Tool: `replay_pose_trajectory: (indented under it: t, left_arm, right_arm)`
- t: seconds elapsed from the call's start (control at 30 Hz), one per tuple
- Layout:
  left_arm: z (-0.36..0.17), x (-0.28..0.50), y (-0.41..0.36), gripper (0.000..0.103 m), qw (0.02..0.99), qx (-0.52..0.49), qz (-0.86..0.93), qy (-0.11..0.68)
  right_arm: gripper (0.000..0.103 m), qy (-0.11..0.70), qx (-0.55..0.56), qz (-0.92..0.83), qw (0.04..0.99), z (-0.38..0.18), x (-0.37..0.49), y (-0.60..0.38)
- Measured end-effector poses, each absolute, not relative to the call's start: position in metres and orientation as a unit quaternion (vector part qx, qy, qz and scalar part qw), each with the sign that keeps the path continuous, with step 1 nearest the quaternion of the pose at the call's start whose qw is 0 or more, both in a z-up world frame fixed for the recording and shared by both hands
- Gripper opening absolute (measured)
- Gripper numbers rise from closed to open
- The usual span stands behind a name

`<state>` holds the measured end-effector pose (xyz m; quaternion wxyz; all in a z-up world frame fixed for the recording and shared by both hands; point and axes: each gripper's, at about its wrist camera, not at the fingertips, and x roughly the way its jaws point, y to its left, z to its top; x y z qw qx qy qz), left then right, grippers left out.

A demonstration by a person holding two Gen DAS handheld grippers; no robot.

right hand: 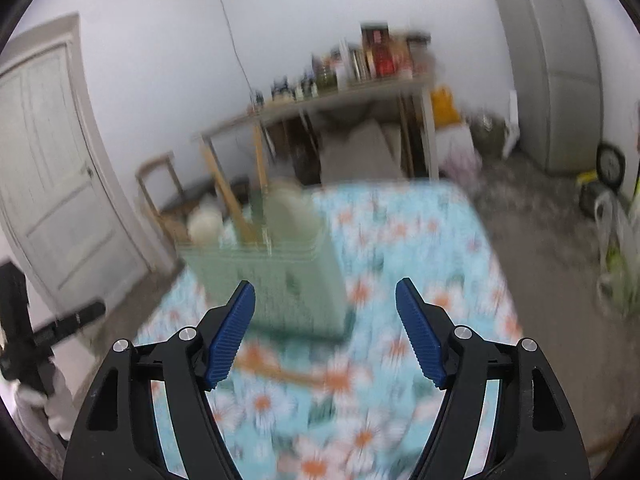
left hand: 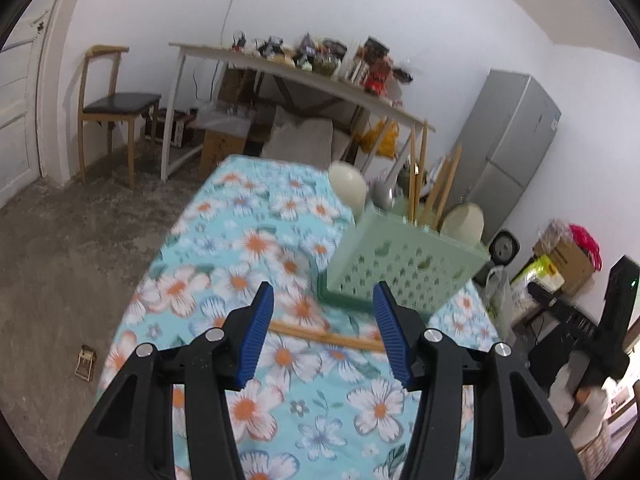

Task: Organize utensils
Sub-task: 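Move both open grippers down to the two chopsticks on the bed cover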

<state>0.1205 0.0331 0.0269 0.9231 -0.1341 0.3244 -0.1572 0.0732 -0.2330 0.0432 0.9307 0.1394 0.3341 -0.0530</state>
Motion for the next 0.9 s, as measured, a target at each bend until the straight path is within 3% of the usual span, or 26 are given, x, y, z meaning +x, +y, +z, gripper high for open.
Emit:
replay_pose_trajectory:
  t: [0.37, 0.73, 0.9]
  left_arm:
    - [-0.017, 0.128, 0.021, 0.050, 0.892, -0.136, -0.121, 0.414]
    - [-0.052, 0.144, 0.021, 0.050, 0.861, -0.177, -0.097, 0.466]
    - [-0.058, 0.153, 0.020, 0.050, 0.853, -0.194, -0.099, 0.474]
  right_arm:
    - [0.083, 0.479, 0.119, -0.062, 0.868, -0.043, 0.076, -0.197]
    - [0.088, 0.514, 0.125, -0.062, 0.846, -0.076, 0.072, -0.206]
    - [0.095, 0.506, 0.138, -0.039, 0.850, -0.078, 0.068, -0.209]
